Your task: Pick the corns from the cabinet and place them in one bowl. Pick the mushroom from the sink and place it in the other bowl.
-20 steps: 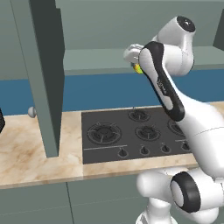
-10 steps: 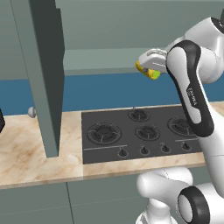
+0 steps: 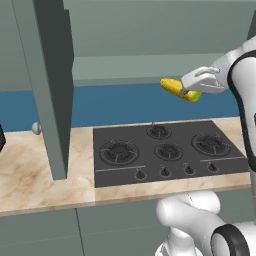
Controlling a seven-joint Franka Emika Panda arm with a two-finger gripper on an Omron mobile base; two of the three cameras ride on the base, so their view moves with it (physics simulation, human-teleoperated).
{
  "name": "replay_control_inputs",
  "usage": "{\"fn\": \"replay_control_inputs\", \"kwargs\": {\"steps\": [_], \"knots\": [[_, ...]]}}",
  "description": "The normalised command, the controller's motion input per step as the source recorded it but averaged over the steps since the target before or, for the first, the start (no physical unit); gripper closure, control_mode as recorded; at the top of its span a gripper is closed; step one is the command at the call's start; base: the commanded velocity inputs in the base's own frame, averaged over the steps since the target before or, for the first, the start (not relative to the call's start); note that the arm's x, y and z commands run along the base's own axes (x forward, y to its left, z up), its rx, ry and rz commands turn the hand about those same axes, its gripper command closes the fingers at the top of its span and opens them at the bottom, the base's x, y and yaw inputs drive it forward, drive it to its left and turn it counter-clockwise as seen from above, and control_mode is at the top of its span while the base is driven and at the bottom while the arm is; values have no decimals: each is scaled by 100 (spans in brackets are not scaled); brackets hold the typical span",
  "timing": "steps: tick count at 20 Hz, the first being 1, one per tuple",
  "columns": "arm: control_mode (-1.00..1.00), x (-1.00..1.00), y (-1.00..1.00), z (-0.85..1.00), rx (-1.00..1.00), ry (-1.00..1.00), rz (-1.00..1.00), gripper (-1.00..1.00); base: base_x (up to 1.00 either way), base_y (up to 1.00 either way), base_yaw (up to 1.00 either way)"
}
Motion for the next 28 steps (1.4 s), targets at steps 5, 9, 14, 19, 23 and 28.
{"fn": "replay_control_inputs", "kwargs": {"steps": [5, 9, 14, 19, 23, 28], "knots": [[-100, -57, -12, -19, 0, -3, 19, 100, 0, 0, 0], [-100, -34, -9, -33, 0, -12, 7, 100, 0, 0, 0], [-100, 1, -9, -48, 0, -2, -1, 100, 0, 0, 0], [-100, 6, -1, -52, 0, -2, -3, 100, 0, 0, 0], [-100, 1, 0, -41, -2, -4, 0, 100, 0, 0, 0], [-100, 5, 0, -43, -12, -3, 0, 100, 0, 0, 0]]}}
